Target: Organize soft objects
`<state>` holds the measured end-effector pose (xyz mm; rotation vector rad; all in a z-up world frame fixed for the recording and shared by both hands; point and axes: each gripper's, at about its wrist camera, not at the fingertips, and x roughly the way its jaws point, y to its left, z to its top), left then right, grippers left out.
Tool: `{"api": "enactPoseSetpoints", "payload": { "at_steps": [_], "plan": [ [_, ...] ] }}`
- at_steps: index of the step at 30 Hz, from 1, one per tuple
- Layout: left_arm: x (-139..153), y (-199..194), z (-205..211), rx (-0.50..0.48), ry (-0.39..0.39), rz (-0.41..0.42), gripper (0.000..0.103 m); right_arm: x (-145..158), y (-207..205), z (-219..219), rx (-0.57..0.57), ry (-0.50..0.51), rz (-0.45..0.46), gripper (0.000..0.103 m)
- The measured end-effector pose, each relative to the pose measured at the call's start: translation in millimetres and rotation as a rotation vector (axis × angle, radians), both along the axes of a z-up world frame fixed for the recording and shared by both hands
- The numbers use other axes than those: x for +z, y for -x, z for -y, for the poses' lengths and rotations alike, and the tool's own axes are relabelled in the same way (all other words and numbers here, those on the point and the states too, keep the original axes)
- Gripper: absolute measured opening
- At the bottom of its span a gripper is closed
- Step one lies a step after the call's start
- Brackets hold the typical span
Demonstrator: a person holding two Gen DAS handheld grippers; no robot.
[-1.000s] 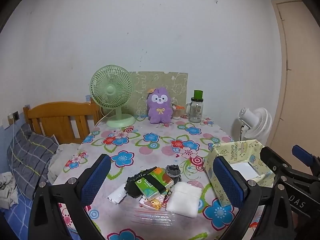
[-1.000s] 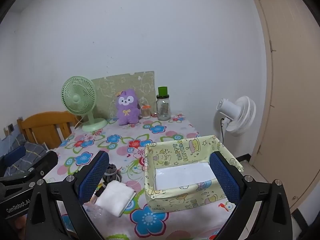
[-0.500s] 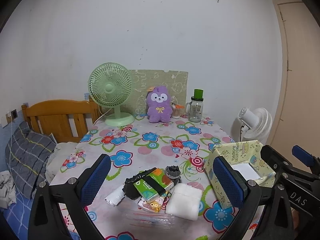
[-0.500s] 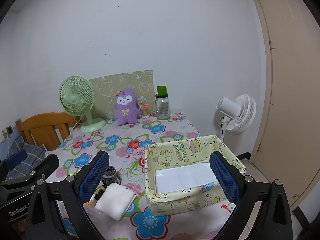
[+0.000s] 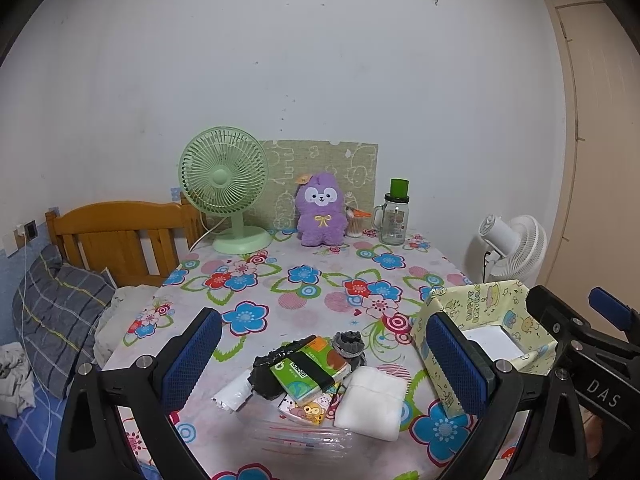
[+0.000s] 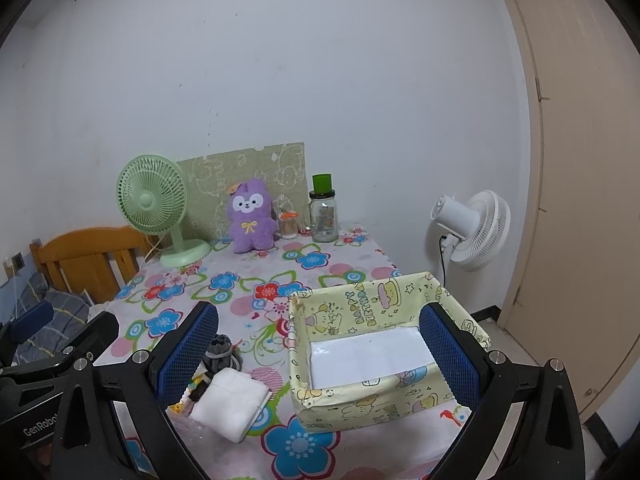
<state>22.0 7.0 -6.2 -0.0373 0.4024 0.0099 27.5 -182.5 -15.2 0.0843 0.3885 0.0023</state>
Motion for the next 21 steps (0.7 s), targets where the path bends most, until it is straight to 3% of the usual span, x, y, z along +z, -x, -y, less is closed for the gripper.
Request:
{"api": "enactPoseSetpoints", "payload": {
  "at_steps": [21],
  "plan": [
    [1.7,0.3,-0.7,0.001,-0.004,0.003,0.103,3.3,3.0,-0.4,0.002,-0.003,0.002,0.102]
  ]
}}
